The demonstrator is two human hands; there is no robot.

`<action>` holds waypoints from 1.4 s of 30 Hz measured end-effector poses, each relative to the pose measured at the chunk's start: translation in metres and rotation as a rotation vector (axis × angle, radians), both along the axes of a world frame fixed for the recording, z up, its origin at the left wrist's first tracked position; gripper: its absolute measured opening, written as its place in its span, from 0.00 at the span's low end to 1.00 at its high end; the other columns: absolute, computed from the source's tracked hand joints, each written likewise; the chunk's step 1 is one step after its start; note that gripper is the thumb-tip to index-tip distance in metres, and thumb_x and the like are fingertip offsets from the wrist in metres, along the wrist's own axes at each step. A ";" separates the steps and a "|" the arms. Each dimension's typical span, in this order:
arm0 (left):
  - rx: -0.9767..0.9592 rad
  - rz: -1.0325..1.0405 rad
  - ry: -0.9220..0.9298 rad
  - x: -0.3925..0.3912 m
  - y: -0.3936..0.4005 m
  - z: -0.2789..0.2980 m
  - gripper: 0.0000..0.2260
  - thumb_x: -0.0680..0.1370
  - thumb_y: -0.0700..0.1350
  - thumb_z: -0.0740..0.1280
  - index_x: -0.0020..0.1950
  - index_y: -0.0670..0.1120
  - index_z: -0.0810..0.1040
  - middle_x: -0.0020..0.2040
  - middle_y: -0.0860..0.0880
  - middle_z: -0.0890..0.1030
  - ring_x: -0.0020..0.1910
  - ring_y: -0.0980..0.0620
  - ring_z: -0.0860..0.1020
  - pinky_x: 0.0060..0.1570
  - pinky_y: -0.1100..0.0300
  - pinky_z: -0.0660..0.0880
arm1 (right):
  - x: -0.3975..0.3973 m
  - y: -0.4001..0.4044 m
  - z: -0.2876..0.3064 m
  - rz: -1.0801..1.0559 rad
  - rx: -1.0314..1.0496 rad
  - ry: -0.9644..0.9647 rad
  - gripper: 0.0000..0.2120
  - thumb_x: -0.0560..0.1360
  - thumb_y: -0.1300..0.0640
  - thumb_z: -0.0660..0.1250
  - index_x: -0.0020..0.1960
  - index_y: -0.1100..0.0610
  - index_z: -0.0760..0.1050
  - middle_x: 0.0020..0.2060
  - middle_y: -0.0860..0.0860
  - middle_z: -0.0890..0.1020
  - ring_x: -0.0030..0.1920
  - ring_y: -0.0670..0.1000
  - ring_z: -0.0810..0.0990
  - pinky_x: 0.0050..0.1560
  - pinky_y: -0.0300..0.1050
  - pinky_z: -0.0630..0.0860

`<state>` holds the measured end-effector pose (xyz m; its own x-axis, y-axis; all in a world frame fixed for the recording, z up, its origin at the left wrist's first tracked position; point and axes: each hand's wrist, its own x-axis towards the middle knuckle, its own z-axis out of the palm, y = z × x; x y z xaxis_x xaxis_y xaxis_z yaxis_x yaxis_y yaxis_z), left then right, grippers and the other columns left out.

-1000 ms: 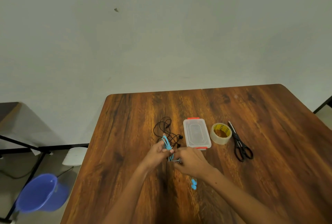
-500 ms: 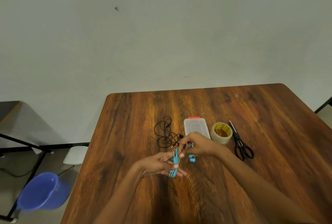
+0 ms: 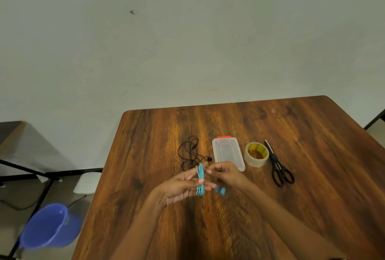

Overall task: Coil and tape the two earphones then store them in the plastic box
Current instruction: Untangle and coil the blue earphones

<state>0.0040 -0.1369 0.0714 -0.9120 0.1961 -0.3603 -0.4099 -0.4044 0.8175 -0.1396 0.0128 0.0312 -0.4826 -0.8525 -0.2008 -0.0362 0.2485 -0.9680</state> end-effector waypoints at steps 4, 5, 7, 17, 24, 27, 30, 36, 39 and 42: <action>-0.062 0.156 -0.025 -0.009 -0.003 -0.006 0.22 0.78 0.38 0.63 0.68 0.51 0.61 0.53 0.42 0.84 0.52 0.52 0.83 0.50 0.61 0.79 | 0.033 -0.002 -0.013 -0.062 0.087 -0.103 0.09 0.77 0.66 0.63 0.46 0.60 0.82 0.32 0.49 0.82 0.29 0.44 0.76 0.32 0.36 0.74; -0.074 0.208 -0.036 -0.010 -0.005 -0.009 0.24 0.78 0.37 0.62 0.71 0.50 0.58 0.53 0.42 0.84 0.52 0.51 0.82 0.50 0.61 0.79 | 0.039 -0.003 -0.012 -0.044 0.087 -0.084 0.07 0.77 0.65 0.64 0.48 0.63 0.81 0.32 0.49 0.82 0.28 0.44 0.75 0.32 0.37 0.74; -0.118 0.296 -0.051 -0.010 -0.009 -0.016 0.30 0.79 0.37 0.62 0.76 0.48 0.51 0.54 0.42 0.84 0.54 0.51 0.82 0.49 0.61 0.79 | 0.047 -0.003 -0.007 -0.006 0.101 0.003 0.08 0.77 0.63 0.65 0.51 0.66 0.81 0.32 0.48 0.81 0.27 0.43 0.75 0.32 0.36 0.74; -0.458 0.298 0.031 -0.005 0.002 -0.029 0.17 0.78 0.34 0.63 0.67 0.40 0.66 0.50 0.42 0.81 0.42 0.56 0.82 0.47 0.63 0.78 | 0.040 -0.012 0.036 0.081 0.397 0.660 0.06 0.70 0.54 0.71 0.42 0.54 0.85 0.35 0.48 0.85 0.35 0.45 0.80 0.33 0.36 0.73; -0.447 0.193 0.058 0.003 0.015 -0.021 0.16 0.78 0.34 0.63 0.66 0.41 0.69 0.61 0.40 0.78 0.56 0.47 0.79 0.58 0.56 0.76 | 0.021 -0.020 0.047 -0.157 0.382 -0.354 0.07 0.72 0.61 0.73 0.47 0.64 0.79 0.35 0.57 0.85 0.35 0.50 0.85 0.32 0.39 0.80; -0.356 0.185 0.035 0.007 0.019 -0.022 0.18 0.79 0.37 0.63 0.68 0.46 0.68 0.62 0.42 0.78 0.58 0.45 0.80 0.59 0.55 0.76 | 0.015 -0.016 0.043 -0.227 0.325 -0.628 0.09 0.74 0.63 0.69 0.52 0.66 0.78 0.38 0.59 0.84 0.36 0.51 0.85 0.32 0.39 0.81; -0.264 0.195 -0.021 0.012 0.020 -0.026 0.16 0.78 0.39 0.64 0.66 0.47 0.72 0.59 0.42 0.81 0.58 0.47 0.80 0.54 0.59 0.77 | 0.017 -0.012 0.036 -0.250 0.262 -0.855 0.13 0.76 0.62 0.66 0.58 0.68 0.75 0.39 0.60 0.84 0.36 0.50 0.85 0.34 0.39 0.82; -0.093 0.331 -0.194 0.013 0.024 -0.040 0.09 0.77 0.38 0.65 0.56 0.38 0.79 0.50 0.43 0.84 0.49 0.51 0.83 0.45 0.63 0.78 | 0.022 -0.006 0.027 -0.330 0.180 -0.631 0.10 0.78 0.58 0.65 0.51 0.65 0.78 0.41 0.58 0.83 0.39 0.50 0.83 0.37 0.39 0.81; 0.119 0.474 -0.214 0.012 0.026 -0.045 0.08 0.76 0.37 0.65 0.53 0.38 0.81 0.45 0.43 0.85 0.43 0.53 0.84 0.41 0.63 0.80 | 0.030 0.001 0.017 -0.363 0.213 -0.521 0.11 0.77 0.57 0.66 0.54 0.64 0.77 0.49 0.58 0.82 0.47 0.51 0.82 0.43 0.40 0.80; 0.321 0.528 -0.202 0.010 0.031 -0.046 0.10 0.73 0.36 0.65 0.51 0.38 0.83 0.44 0.42 0.84 0.41 0.52 0.84 0.41 0.61 0.81 | 0.042 0.004 0.009 -0.237 0.306 -0.683 0.17 0.78 0.49 0.64 0.60 0.60 0.75 0.57 0.58 0.81 0.54 0.55 0.82 0.52 0.48 0.78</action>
<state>0.0139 -0.1061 0.0255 -0.8357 -0.1332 -0.5327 -0.2222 -0.8052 0.5499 -0.0978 0.0168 0.0401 -0.3294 -0.6013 -0.7280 0.6298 0.4345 -0.6439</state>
